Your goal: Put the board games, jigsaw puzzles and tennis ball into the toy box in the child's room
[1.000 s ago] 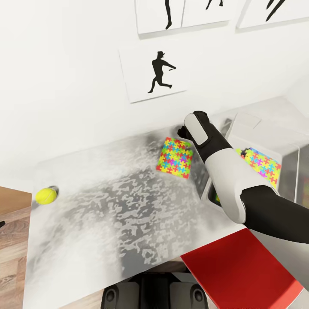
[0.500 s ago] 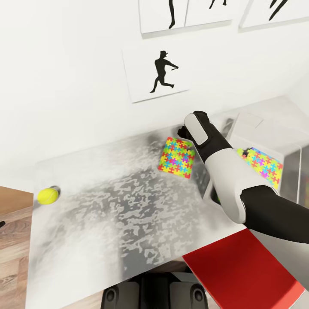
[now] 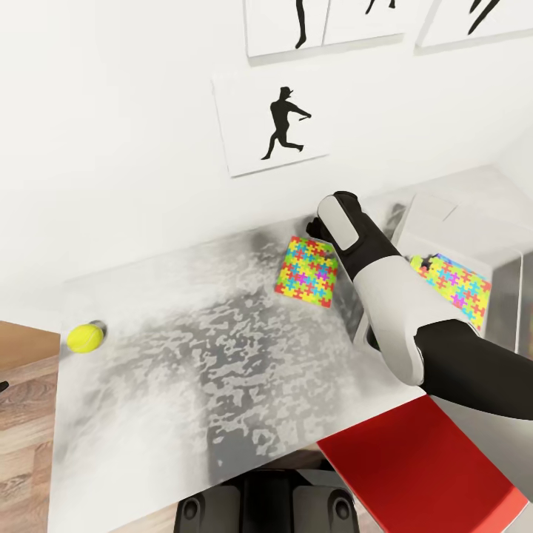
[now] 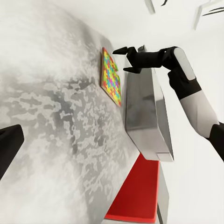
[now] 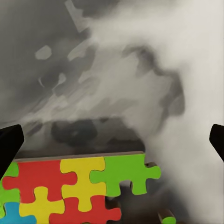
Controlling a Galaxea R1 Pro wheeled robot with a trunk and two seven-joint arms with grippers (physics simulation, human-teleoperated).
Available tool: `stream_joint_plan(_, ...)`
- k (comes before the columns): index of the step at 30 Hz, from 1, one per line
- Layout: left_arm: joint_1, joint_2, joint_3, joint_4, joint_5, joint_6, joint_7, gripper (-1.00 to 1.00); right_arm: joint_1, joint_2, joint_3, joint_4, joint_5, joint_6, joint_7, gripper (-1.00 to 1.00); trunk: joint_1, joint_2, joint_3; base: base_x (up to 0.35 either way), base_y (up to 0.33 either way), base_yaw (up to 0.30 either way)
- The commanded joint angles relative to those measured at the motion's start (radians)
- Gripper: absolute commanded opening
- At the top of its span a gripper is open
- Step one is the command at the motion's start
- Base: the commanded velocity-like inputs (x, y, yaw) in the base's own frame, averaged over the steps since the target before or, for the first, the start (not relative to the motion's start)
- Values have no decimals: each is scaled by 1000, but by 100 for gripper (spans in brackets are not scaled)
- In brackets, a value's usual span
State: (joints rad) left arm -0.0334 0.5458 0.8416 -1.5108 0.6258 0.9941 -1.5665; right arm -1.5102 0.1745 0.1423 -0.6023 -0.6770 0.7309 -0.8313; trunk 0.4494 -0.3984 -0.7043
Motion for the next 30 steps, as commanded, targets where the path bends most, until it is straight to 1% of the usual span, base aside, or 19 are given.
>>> stream_joint_plan(1, 0, 0, 0, 0, -1, 11, -4, 100, -1, 0, 2, -1, -6, 4, -8, 100, 1, -2, -1, 0, 1, 0)
stream_joint_plan(10, 0, 0, -1, 0, -1, 11, -4, 100, -1, 0, 2, -1, -7, 3, -8, 100, 1, -2, -3, 0, 0, 0)
stream_joint_plan(20, 0, 0, -1, 0, -1, 11, -4, 100, -1, 0, 2, -1, -7, 3, -8, 100, 1, -2, -13, 0, 0, 0)
stream_joint_plan(30, 0, 0, 0, 0, -1, 11, -4, 100, -1, 0, 3, -1, -6, 3, -7, 100, 1, -2, -14, 0, 0, 0)
